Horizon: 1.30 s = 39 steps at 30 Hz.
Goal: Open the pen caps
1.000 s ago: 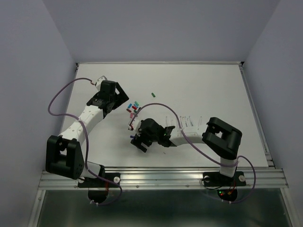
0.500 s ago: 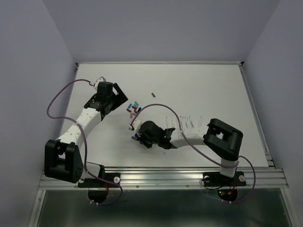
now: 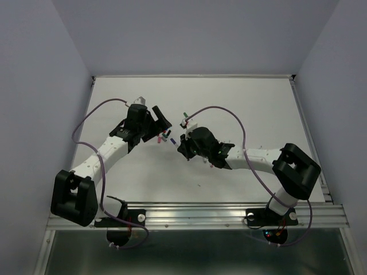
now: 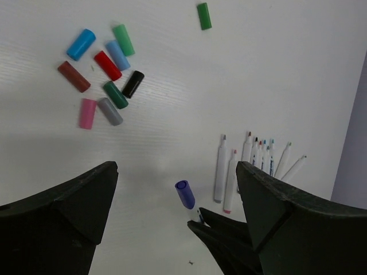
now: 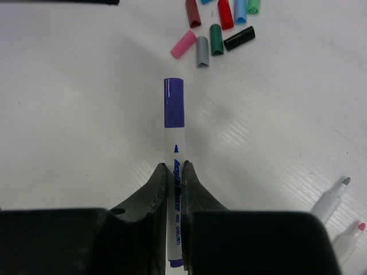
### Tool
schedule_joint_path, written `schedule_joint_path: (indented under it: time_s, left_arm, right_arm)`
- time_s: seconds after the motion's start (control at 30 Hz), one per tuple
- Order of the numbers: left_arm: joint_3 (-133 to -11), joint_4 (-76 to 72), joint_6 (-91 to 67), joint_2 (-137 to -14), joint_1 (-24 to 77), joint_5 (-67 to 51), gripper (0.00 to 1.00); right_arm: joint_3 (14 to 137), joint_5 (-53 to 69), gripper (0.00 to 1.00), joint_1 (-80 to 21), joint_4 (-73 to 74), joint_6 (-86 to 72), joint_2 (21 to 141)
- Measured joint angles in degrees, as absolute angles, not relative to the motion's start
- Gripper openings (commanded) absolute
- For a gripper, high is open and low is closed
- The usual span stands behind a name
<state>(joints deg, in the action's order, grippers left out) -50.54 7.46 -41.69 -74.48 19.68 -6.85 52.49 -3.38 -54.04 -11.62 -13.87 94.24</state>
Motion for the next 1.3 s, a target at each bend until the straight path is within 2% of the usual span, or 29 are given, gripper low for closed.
schedule_joint_path:
  time_s: [0.17,0.43,0.83,0.93,1.03,1.3]
  left_arm:
    - [-50.5,6.5,-43.7,-74.5,23.3,-6.6,0.86]
    - [-50.6,5.8,-46.0,-74.5,25.1,-5.2,0.6]
    - [-50.6,5.8,-46.9,-74.5,26.3,-3.9,0.59]
    - [-50.6,5.8,-47.1,-74.5,26.4,-3.6,0.51]
    - [-50.6,5.9,-47.3,-74.5,26.6,-3.4,0.38]
    - [-51.2,5.8,-47.4,-75.0,26.7,-3.0,0.36]
  right_arm:
    - [51.9,-1.5,0.01,-52.1,-15.2,-17.9,93.5]
    - [51.7,-1.2,0.01,-51.4,-17.1,-22.0,93.3]
    - [53.3,-2.2,0.01,-50.9,-17.3,-23.8,92.8]
    - [53.5,-2.4,0.01,-50.9,-17.2,-23.8,92.8]
    - [53.8,-2.5,0.01,-50.9,-17.2,-23.8,92.8]
    - [54.7,-2.5,0.01,-50.9,-17.2,-23.7,92.8]
